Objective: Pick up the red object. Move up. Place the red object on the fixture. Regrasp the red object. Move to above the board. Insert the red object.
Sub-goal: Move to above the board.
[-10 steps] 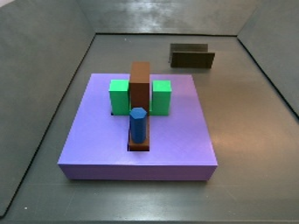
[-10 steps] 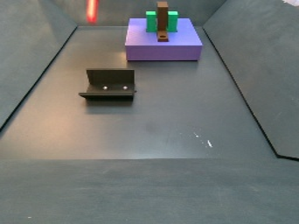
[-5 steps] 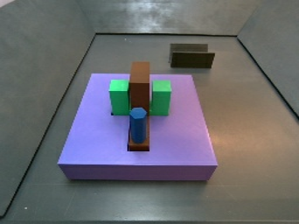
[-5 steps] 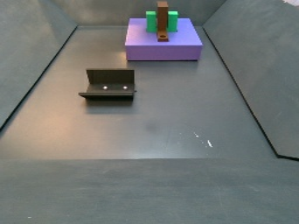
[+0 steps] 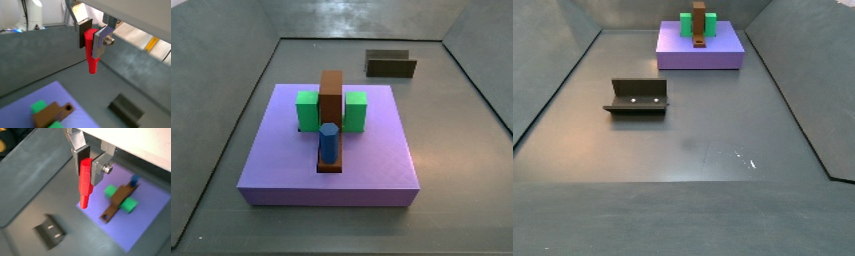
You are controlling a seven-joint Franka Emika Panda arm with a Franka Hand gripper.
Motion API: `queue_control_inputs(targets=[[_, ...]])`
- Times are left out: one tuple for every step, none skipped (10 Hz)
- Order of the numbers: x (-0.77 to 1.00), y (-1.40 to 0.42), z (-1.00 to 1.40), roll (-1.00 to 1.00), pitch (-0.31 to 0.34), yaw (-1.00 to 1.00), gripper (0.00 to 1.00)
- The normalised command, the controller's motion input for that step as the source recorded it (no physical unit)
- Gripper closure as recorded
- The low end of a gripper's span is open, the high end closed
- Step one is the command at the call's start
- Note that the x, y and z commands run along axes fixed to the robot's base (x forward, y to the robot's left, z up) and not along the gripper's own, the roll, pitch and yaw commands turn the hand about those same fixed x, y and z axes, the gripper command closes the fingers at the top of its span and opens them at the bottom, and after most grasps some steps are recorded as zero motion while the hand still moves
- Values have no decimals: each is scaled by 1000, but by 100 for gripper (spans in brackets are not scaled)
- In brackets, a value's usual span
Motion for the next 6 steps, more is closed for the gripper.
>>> queue_control_inputs(targets=[[-143, -127, 37, -1000, 171, -140, 100], [-126, -93, 21, -1000, 157, -135, 100], [-93, -17, 10, -778, 102, -84, 100], [-71, 1, 3, -569, 55, -53, 100], [-50, 10, 1, -325, 10, -18, 100], [-38, 7, -4, -215, -7, -15, 100]])
